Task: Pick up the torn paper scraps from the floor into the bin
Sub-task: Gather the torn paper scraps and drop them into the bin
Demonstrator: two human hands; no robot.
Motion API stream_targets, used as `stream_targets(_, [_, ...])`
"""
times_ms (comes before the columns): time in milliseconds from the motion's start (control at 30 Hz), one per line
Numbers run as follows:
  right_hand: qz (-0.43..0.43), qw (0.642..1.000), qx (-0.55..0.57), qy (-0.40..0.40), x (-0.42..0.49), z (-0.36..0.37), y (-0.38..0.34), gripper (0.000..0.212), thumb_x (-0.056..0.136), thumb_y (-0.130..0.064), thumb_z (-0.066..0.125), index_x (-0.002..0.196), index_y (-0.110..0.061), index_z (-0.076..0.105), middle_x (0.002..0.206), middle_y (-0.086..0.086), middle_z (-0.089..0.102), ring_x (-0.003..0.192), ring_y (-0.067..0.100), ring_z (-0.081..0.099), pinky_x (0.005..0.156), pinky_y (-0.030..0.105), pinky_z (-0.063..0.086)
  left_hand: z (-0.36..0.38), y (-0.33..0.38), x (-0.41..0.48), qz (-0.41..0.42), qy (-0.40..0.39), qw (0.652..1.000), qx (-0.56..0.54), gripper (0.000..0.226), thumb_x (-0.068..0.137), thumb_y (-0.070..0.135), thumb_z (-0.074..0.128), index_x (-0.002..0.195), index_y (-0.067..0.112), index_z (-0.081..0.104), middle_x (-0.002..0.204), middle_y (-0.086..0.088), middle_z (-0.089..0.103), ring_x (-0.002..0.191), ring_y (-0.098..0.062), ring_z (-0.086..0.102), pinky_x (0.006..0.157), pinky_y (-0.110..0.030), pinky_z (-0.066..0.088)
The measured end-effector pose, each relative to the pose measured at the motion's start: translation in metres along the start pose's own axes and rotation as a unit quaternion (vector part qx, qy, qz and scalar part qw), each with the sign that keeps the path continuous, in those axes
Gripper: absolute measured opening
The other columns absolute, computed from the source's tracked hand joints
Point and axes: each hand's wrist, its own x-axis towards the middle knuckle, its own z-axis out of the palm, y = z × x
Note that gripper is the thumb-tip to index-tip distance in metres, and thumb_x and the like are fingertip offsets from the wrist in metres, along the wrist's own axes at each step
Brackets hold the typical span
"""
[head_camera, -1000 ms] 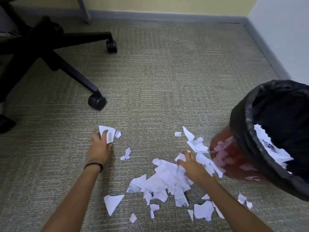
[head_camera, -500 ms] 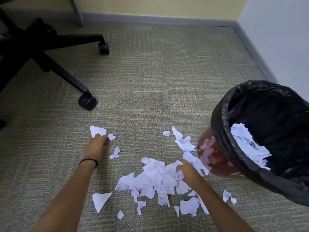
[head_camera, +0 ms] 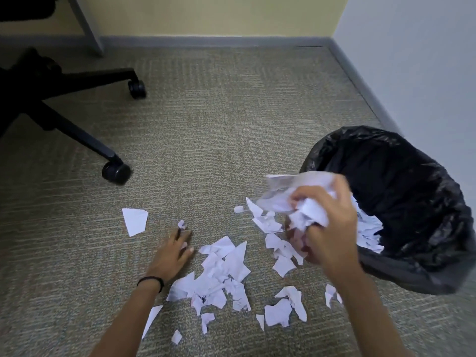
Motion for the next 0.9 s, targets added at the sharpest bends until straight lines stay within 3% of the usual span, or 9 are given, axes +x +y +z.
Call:
stream_targets(167, [0.064, 0.979, -0.132, 0.144, -0.024, -0.059, 0.034, 0.022, 0.068, 0.011, 0.057, 0.085, 0.001, 0.067, 0.093, 0.012, 0.043, 0.076, 0.007, 0.039, 0.074, 0.0, 0.032, 0.019, 0.021, -0.012, -0.004, -0.07, 0.995, 0.065, 0.066, 0.095, 0.046, 0.043, 0.15, 0.029, 0.011, 0.159, -0.009, -0.005, 0.144, -0.039, 0.002, 0.116, -0.047, 0.015])
stream_targets(300, [0.113, 0.97, -0.165, 0.139, -0.041, -0.08, 0.067, 0.024, 0.069, 0.002, 0.048, 0.085, 0.0, 0.066, 0.097, 0.022, 0.047, 0.084, 0.013, 0.044, 0.076, 0.0, 0.032, 0.027, 0.035, -0.027, 0.035, -0.106, 0.992, 0.057, 0.083, 0.087, 0.058, 0.049, 0.15, 0.03, 0.002, 0.158, -0.007, -0.012, 0.145, -0.036, -0.005, 0.118, -0.052, 0.01])
stream_targets(367, [0.144, 0.964, -0.173, 0.141, -0.046, -0.087, 0.079, 0.022, 0.071, 0.011, 0.054, 0.087, 0.002, 0.066, 0.096, 0.025, 0.051, 0.082, 0.011, 0.045, 0.074, -0.001, 0.033, 0.032, 0.047, -0.031, 0.064, -0.112, 0.989, 0.078, 0.102, 0.074, 0.079, 0.041, 0.15, 0.029, -0.005, 0.158, -0.008, -0.014, 0.145, -0.035, -0.006, 0.117, -0.051, 0.008])
stream_targets(433, [0.17, 0.963, -0.166, 0.125, -0.045, -0.088, 0.086, 0.015, 0.076, 0.001, 0.063, 0.09, -0.001, 0.067, 0.094, 0.024, 0.055, 0.079, 0.014, 0.047, 0.07, 0.002, 0.034, 0.038, 0.058, -0.038, 0.096, -0.098, 0.987, 0.08, 0.114, 0.059, 0.092, 0.033, 0.146, 0.033, -0.012, 0.157, -0.009, -0.016, 0.146, -0.035, -0.004, 0.116, -0.05, 0.011])
stream_targets(567, [0.281, 0.934, -0.219, 0.008, -0.039, -0.085, 0.085, 0.024, 0.084, -0.039, 0.061, 0.098, -0.021, 0.064, 0.103, 0.01, 0.054, 0.096, 0.029, 0.055, 0.075, 0.033, 0.042, 0.061, 0.07, -0.044, 0.159, -0.073, 0.966, 0.191, 0.111, 0.076, 0.068, 0.055, 0.131, 0.046, -0.038, 0.156, -0.016, -0.018, 0.143, -0.037, 0.01, 0.11, -0.053, 0.022])
stream_targets(600, [0.292, 0.926, -0.238, -0.014, -0.038, -0.084, 0.083, 0.028, 0.085, -0.044, 0.057, 0.101, -0.022, 0.064, 0.104, 0.009, 0.052, 0.098, 0.031, 0.055, 0.079, 0.038, 0.044, 0.064, 0.073, -0.045, 0.174, -0.061, 0.958, 0.22, 0.113, 0.073, 0.065, 0.061, 0.137, 0.046, -0.03, 0.157, -0.018, -0.007, 0.138, -0.04, 0.025, 0.105, -0.054, 0.031])
stream_targets(700, [0.298, 0.92, -0.254, -0.024, -0.036, -0.081, 0.08, 0.038, 0.086, -0.051, 0.05, 0.106, -0.021, 0.063, 0.106, 0.007, 0.05, 0.099, 0.033, 0.056, 0.084, 0.042, 0.044, 0.066, 0.083, -0.046, 0.203, -0.053, 0.95, 0.231, 0.094, 0.062, 0.056, 0.078, 0.142, 0.038, 0.033, 0.151, -0.019, 0.029, 0.118, -0.04, 0.053, 0.082, -0.05, 0.053])
stream_targets(800, [0.303, 0.921, -0.246, -0.002, -0.036, -0.081, 0.081, 0.034, 0.086, -0.048, 0.049, 0.102, -0.021, 0.063, 0.109, 0.003, 0.053, 0.097, 0.03, 0.058, 0.082, 0.037, 0.042, 0.069, 0.092, -0.043, 0.207, -0.051, 0.959, 0.188, 0.057, 0.087, 0.03, 0.064, 0.139, 0.029, 0.042, 0.158, -0.009, 0.011, 0.139, -0.032, 0.025, 0.106, -0.046, 0.037])
stream_targets(900, [0.299, 0.926, -0.231, 0.004, -0.037, -0.081, 0.083, 0.029, 0.087, -0.044, 0.05, 0.101, -0.021, 0.061, 0.113, 0.001, 0.055, 0.096, 0.027, 0.059, 0.078, 0.033, 0.037, 0.071, 0.1, -0.042, 0.204, -0.045, 0.965, 0.157, 0.044, 0.09, 0.013, 0.059, 0.133, 0.019, 0.049, 0.152, -0.008, 0.024, 0.135, -0.03, 0.029, 0.102, -0.04, 0.039])
